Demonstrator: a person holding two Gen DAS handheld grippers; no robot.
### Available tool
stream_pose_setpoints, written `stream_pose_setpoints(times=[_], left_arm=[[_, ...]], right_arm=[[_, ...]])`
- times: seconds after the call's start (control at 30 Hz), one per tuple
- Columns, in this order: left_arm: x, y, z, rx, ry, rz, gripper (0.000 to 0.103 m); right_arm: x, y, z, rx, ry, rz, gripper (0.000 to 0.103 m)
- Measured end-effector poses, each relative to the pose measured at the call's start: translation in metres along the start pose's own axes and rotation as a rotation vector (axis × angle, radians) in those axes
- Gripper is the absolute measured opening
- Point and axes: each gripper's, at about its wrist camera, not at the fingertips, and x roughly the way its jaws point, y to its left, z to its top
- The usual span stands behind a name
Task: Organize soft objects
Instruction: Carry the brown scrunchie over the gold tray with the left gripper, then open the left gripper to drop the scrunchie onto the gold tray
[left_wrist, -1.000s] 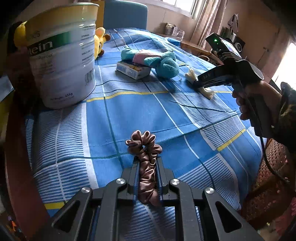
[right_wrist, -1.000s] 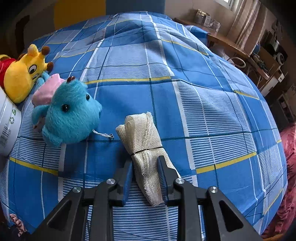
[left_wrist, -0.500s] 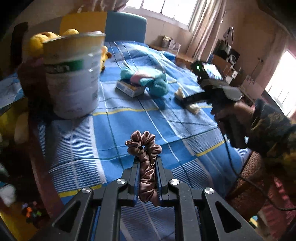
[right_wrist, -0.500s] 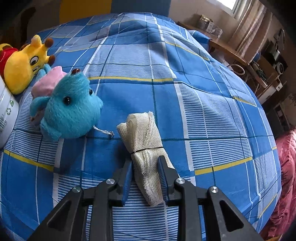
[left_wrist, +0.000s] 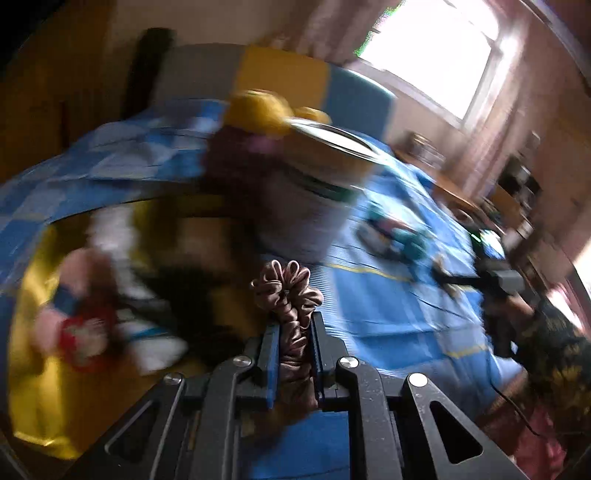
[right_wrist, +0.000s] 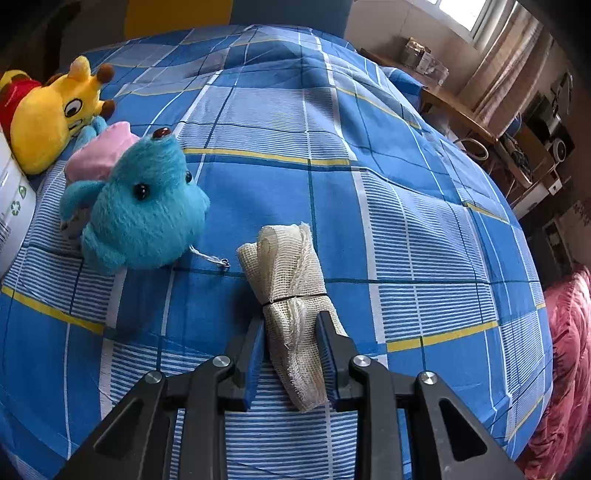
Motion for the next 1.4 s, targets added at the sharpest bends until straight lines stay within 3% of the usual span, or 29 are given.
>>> stream_pose_setpoints(times=[0.23, 0.37, 0.6, 0.73, 1.1, 1.4], left_arm=[[0.001, 0.065, -0.018, -0.153, 0.043, 0.162, 0.015], [0.017, 0.079, -0.028, -0.204, 0.097, 0.186, 0.018], [0.026, 0.064, -0.033, -0.131, 0.100, 0.244, 0.037], [0.023, 0.054, -0.029, -0.074, 0.072, 0.272, 0.040], [0.009, 0.036, -0.020, -0.002, 0.010, 0.256, 0.046], [0.008, 0.030, -0.020, 0.027, 0.009, 0.219, 0.047]], right_arm=[[-0.001, 0.002, -0.001, -0.021, -0.005, -0.016, 0.027], [-0.002, 0.003, -0.003, -0.027, -0.006, -0.022, 0.027], [-0.002, 0.007, -0.004, -0.036, -0.008, -0.035, 0.027], [-0.003, 0.008, -0.004, -0.036, -0.008, -0.036, 0.027], [-0.003, 0.005, -0.002, -0.024, -0.008, -0.040, 0.026], [-0.004, -0.023, 0.008, 0.206, 0.019, 0.057, 0.022]])
